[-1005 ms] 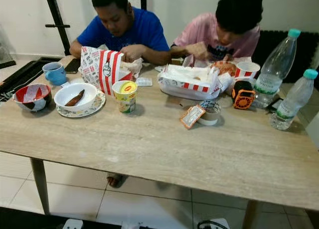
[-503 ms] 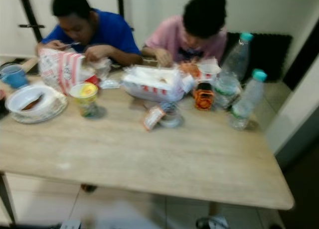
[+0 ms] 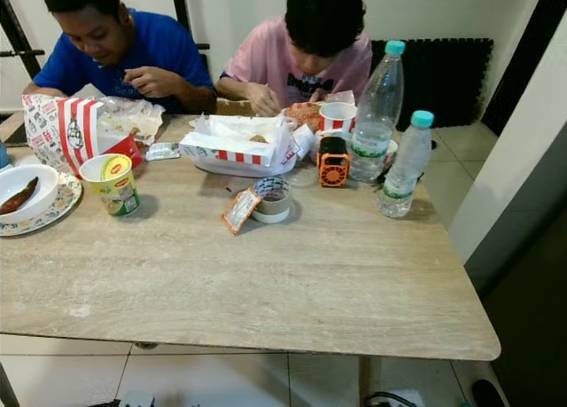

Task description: Restocking fridge

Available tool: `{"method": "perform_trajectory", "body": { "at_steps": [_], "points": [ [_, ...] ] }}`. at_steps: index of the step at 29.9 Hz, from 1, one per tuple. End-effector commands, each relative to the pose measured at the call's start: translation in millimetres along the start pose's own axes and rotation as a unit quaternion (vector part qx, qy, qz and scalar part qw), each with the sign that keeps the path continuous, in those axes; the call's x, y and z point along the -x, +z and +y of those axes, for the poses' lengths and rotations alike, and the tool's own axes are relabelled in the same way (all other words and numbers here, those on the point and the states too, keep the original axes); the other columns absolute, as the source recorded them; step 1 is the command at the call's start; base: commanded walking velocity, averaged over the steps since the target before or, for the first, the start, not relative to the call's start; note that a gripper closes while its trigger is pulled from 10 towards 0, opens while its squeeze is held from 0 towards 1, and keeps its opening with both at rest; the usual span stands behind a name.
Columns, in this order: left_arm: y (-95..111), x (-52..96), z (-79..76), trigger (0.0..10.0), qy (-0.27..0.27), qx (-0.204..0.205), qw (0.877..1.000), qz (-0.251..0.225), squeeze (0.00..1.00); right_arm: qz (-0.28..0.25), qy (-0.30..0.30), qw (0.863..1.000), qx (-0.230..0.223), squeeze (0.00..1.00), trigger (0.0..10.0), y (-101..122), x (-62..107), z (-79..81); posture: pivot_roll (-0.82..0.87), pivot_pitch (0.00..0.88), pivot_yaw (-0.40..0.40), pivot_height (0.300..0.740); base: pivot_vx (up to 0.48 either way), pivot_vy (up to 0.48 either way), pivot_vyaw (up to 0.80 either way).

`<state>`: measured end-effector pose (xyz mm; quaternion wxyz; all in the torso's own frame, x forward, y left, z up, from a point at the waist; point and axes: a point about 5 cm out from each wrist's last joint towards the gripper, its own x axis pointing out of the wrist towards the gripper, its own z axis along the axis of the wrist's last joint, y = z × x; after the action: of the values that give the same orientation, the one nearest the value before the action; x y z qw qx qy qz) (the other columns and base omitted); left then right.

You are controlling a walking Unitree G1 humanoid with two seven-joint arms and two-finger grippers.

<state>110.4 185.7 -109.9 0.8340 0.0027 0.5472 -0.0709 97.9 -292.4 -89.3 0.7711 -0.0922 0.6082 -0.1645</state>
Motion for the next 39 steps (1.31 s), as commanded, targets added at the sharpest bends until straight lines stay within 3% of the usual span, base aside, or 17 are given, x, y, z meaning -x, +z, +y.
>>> {"method": "perform_trajectory", "body": {
  "at_steps": [1,2,3,4,7,10,15,21,27,30,31,32,34,35,38,39],
  "points": [
    [-15,2.8,2.6,10.0,0.004,-0.002,1.0,0.03,0.0,0.01,-0.033,0.999,-0.03,1.0,10.0,-4,0.2,-14.1,-0.01,0.0,0.006,0.74,0.0,0.0,0.0],
    [-15,2.9,2.9,10.0,0.005,-0.002,1.0,0.03,0.0,0.014,-0.043,0.998,-0.041,1.0,10.0,-6,0.4,-21.4,-0.01,0.0,0.006,0.74,0.0,0.0,0.0],
    [-15,3.0,3.7,10.0,0.007,-0.002,1.0,0.029,0.0,0.022,-0.073,0.994,-0.073,1.0,10.0,-11,1.7,-38.8,-0.01,0.0,0.006,0.74,0.0,0.0,0.0],
    [-15,3.0,3.7,10.0,0.007,-0.002,1.0,0.029,0.0,0.022,-0.073,0.994,-0.073,1.0,10.0,-11,1.7,-38.8,-0.01,0.0,0.006,0.74,0.0,0.0,0.0],
    [-15,2.9,3.2,10.0,0.006,0.0,1.0,0.029,0.0,0.025,-0.115,0.987,-0.105,1.0,10.0,-14,4.4,-61.2,-0.02,0.0,0.002,0.74,0.0,0.0,0.0],
    [-15,2.9,2.8,10.0,0.005,0.0,1.0,0.029,0.0,0.025,-0.127,0.985,-0.112,1.0,10.0,-15,5.4,-67.4,-0.02,0.0,0.002,0.74,0.0,0.0,0.0],
    [-16,2.5,0.2,10.0,0.001,0.004,1.0,0.028,0.0,0.006,-0.217,0.959,-0.18,1.0,10.0,-10,16.9,-117.4,-0.02,0.0,-0.004,0.74,0.0,0.0,0.0],
    [-16,2.2,-1.7,10.0,-0.003,0.007,1.0,0.029,0.0,-0.12,-0.3,0.917,-0.233,1.0,10.0,43,43.4,-176.8,-0.03,0.0,-0.008,0.74,0.0,0.0,0.0],
    [-16,2.0,-2.0,10.0,-0.003,0.006,1.0,0.029,0.0,-0.191,-0.32,0.894,-0.248,1.0,10.0,79,60.2,-195.8,-0.03,0.0,-0.008,0.74,0.0,0.0,0.0],
    [-16,2.0,-2.2,10.0,-0.004,0.005,1.0,0.028,0.0,-0.338,-0.27,0.843,-0.321,1.0,10.0,148,91.6,-206.2,-0.02,0.0,-0.003,0.74,0.0,0.0,0.0],
    [-16,2.2,-1.8,10.0,-0.004,0.004,1.0,0.028,0.0,-0.422,-0.214,0.813,-0.341,1.0,10.0,189,112.5,-202.1,-0.02,0.0,-0.001,0.74,0.0,0.0,0.0],
    [-16,2.2,-1.8,10.0,-0.004,0.004,1.0,0.028,0.0,-0.422,-0.214,0.813,-0.341,1.0,10.0,189,112.5,-202.1,-0.02,0.0,-0.001,0.74,0.0,0.0,0.0],
    [-16,2.4,-1.2,10.0,-0.004,0.003,1.0,0.029,0.0,-0.493,-0.146,0.773,-0.371,1.0,10.0,226,134.8,-194.6,-0.02,0.0,0.001,0.74,0.0,0.0,0.0],
    [-16,2.4,-1.2,10.0,-0.004,0.003,1.0,0.029,0.0,-0.493,-0.146,0.773,-0.371,1.0,10.0,226,134.8,-194.6,-0.02,0.0,0.001,0.74,0.0,0.0,0.0],
    [-18,3.1,0.2,10.0,-0.002,0.004,1.0,0.029,0.0,-0.582,-0.04,0.714,-0.386,1.0,10.0,276,172.5,-177.7,0.0,0.0,0.0,0.74,0.0,0.0,0.0],
    [-19,3.3,0.4,10.0,-0.002,0.004,1.0,0.03,0.0,-0.596,-0.018,0.706,-0.383,1.0,10.0,285,178.9,-172.7,0.0,0.0,0.0,0.74,0.0,0.0,0.0]
  ]
}}
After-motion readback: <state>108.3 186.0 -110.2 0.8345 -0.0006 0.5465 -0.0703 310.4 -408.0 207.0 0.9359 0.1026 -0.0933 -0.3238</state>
